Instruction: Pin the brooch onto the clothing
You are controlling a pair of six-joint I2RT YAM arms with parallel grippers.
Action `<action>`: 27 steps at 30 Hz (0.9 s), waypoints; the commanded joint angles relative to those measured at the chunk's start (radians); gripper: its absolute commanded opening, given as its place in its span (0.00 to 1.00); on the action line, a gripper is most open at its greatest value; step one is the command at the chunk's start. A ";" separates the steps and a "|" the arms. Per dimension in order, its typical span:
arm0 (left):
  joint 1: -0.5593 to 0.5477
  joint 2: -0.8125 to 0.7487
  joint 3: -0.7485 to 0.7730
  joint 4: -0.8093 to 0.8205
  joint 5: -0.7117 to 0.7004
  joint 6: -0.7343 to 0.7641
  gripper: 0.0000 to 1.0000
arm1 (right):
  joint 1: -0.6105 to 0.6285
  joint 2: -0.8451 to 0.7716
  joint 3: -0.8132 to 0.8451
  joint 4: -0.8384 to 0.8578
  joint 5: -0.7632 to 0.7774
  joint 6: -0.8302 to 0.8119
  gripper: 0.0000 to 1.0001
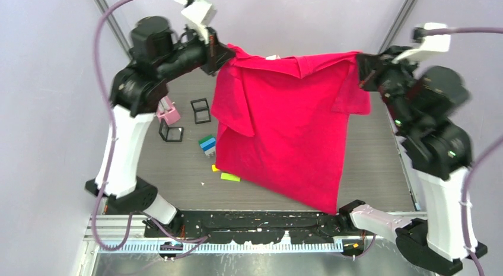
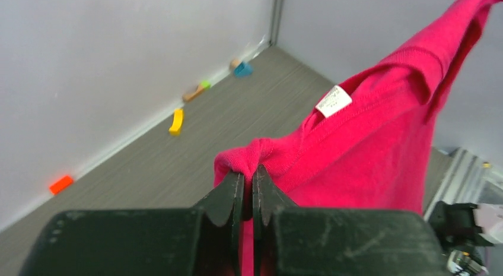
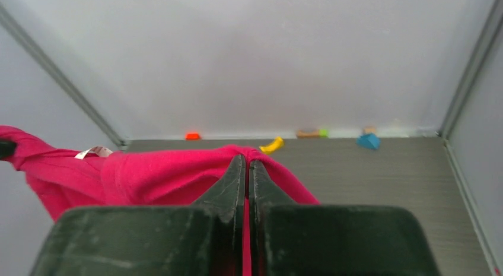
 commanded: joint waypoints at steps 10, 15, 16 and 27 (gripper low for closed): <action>0.026 0.290 0.274 0.314 -0.176 0.166 0.00 | -0.058 0.250 0.113 0.447 0.214 -0.137 0.01; 0.026 0.235 0.305 0.397 -0.104 0.253 0.00 | -0.060 0.304 0.336 0.439 0.075 -0.210 0.01; 0.026 0.217 0.306 0.391 -0.096 0.270 0.00 | -0.060 0.290 0.342 0.434 0.042 -0.218 0.01; -0.031 -0.260 -0.638 0.243 0.292 0.056 0.00 | -0.060 -0.438 -0.660 0.307 0.085 0.144 0.01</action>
